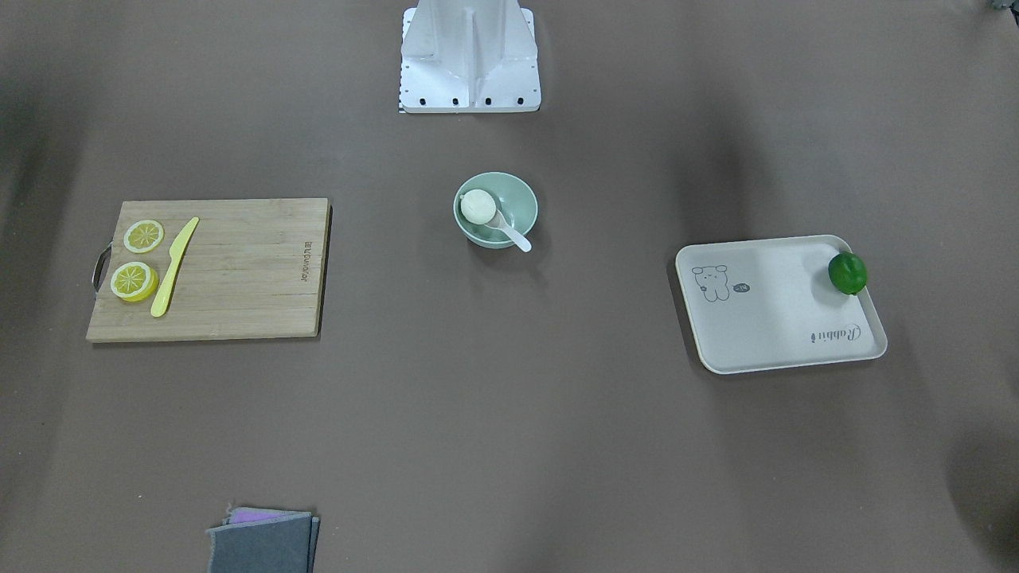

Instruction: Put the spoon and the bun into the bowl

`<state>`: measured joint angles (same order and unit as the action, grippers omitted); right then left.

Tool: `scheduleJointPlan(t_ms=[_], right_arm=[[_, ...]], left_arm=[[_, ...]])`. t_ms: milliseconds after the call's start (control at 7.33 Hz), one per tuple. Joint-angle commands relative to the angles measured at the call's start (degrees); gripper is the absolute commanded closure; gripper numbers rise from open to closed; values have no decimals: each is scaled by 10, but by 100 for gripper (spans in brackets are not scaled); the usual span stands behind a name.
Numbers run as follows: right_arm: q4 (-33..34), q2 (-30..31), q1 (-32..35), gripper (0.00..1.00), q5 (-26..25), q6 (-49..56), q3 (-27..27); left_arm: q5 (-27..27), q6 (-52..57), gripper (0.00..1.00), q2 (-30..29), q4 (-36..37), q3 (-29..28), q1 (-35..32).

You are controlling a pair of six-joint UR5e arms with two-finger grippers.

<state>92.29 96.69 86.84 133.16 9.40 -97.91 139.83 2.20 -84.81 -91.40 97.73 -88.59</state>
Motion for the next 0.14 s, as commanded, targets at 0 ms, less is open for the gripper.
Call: scheduleJointPlan(t_ms=[0], right_arm=[[0,0,0,0,-1,0,0]], left_arm=[[0,0,1,0,-1,0,1]])
